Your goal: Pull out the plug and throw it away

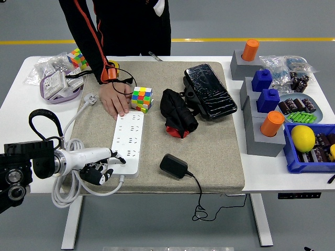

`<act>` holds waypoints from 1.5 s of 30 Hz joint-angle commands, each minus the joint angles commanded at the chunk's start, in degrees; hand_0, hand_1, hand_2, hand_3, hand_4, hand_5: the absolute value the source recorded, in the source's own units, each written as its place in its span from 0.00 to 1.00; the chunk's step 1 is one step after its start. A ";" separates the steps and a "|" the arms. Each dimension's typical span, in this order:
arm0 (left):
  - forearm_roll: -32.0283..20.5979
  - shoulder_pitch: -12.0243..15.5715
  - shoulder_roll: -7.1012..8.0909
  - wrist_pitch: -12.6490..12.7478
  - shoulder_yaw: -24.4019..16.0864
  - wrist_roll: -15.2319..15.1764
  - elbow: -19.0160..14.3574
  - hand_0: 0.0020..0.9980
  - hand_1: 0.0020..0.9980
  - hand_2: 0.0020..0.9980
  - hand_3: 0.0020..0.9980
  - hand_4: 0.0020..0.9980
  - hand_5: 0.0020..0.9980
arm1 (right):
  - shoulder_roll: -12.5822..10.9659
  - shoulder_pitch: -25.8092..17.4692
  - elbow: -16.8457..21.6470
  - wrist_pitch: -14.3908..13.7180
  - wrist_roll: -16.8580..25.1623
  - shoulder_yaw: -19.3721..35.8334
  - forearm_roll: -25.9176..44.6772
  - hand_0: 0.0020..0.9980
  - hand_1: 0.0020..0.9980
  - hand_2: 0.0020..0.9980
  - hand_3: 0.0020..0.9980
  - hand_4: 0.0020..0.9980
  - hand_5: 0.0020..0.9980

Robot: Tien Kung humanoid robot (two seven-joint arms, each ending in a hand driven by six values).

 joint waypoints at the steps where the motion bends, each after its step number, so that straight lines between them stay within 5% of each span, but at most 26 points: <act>1: -0.04 -0.05 -0.03 0.04 0.03 -0.06 0.12 0.12 0.00 0.10 0.88 0.19 0.00 | 0.00 0.00 0.01 -0.01 0.01 -0.01 0.02 0.64 0.68 0.69 0.61 1.00 0.49; 17: -0.20 -0.75 -0.43 0.22 0.51 -0.42 2.99 0.12 0.00 0.10 0.87 0.18 0.00 | 0.04 0.04 -0.03 0.00 -0.01 -0.14 0.13 0.64 0.68 0.69 0.61 1.00 0.49; 25: -2.51 0.55 0.16 -0.16 -6.14 -0.90 -1.81 0.12 0.00 0.10 0.87 0.18 0.00 | -0.05 0.18 -0.02 -0.01 0.00 -0.78 0.31 0.64 0.68 0.69 0.61 1.00 0.49; 30: -3.35 1.48 -0.34 -0.93 -10.49 -1.51 -1.81 0.13 0.00 0.10 0.87 0.19 0.00 | -0.19 0.14 -0.02 -0.01 -0.01 -1.46 0.48 0.64 0.68 0.69 0.61 1.00 0.49; 33: -1.84 1.09 -1.18 1.23 -11.09 -3.85 -0.80 0.13 0.00 0.10 0.87 0.19 0.00 | -0.27 0.15 -0.07 0.00 -0.04 -1.84 0.54 0.64 0.68 0.69 0.61 1.00 0.49; 34: -1.25 0.74 -1.63 2.68 -11.11 -5.39 0.21 0.29 0.23 0.37 0.89 0.87 0.17 | -0.28 0.12 -0.04 -0.01 -0.03 -1.94 0.61 0.64 0.68 0.69 0.61 1.00 0.49; 39: 1.16 -1.06 -4.80 10.29 -11.14 -12.97 5.57 0.29 0.23 0.37 0.89 0.87 0.17 | -0.27 -0.14 -0.08 -0.06 -0.05 -1.76 0.57 0.64 0.68 0.69 0.61 1.00 0.49; 40: 1.34 -1.64 -5.94 12.17 -11.31 -14.84 7.13 0.44 0.62 0.68 0.89 1.00 0.55 | -0.20 -0.25 -0.10 -0.06 -0.06 -1.65 0.52 0.64 0.68 0.69 0.61 1.00 0.49; 45: 1.84 -3.63 -10.72 17.08 -12.78 -19.39 13.80 0.44 0.62 0.68 0.89 1.00 0.55 | 0.23 -0.48 -0.08 -0.06 -0.04 -1.58 0.47 0.64 0.68 0.69 0.61 1.00 0.49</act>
